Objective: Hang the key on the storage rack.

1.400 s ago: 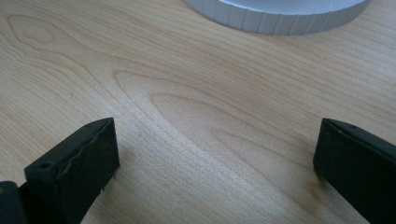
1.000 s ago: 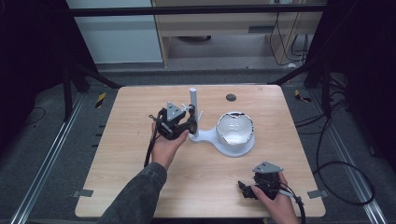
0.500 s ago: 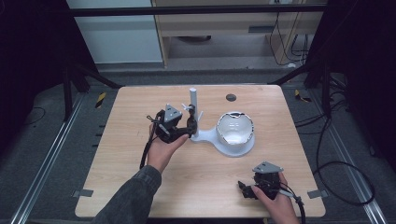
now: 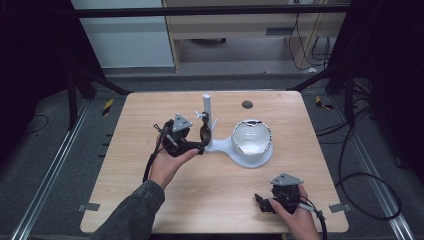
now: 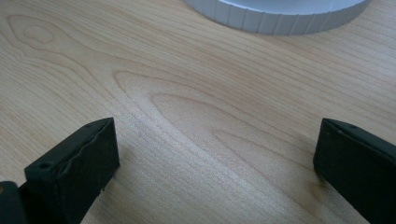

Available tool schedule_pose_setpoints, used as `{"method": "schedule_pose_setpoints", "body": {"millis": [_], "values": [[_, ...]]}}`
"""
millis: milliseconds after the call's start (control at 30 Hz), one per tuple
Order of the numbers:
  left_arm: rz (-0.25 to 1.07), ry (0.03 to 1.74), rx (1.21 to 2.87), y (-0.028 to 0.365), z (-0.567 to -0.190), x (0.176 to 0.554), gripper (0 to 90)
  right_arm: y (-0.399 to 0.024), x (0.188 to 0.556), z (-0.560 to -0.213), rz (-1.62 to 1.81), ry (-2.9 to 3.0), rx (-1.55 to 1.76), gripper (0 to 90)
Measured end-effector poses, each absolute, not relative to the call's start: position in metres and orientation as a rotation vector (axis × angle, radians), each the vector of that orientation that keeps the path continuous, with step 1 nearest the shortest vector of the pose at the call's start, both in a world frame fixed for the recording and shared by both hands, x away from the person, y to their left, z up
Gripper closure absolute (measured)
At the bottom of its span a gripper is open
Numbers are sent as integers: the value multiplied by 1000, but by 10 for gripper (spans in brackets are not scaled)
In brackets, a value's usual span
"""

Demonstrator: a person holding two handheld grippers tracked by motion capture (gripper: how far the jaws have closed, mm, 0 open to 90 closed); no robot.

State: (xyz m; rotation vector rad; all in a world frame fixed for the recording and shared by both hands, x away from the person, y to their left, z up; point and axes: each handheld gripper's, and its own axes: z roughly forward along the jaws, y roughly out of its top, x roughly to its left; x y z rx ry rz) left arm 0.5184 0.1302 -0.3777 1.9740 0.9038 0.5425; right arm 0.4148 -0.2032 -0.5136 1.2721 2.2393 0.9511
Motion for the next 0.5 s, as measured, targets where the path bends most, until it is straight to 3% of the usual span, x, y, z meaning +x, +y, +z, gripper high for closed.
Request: {"method": "schedule_pose_setpoints", "body": {"millis": [500], "values": [[551, 860, 2043, 138, -371, 499, 81, -203, 415, -514, 951, 2239, 1273, 5]]}}
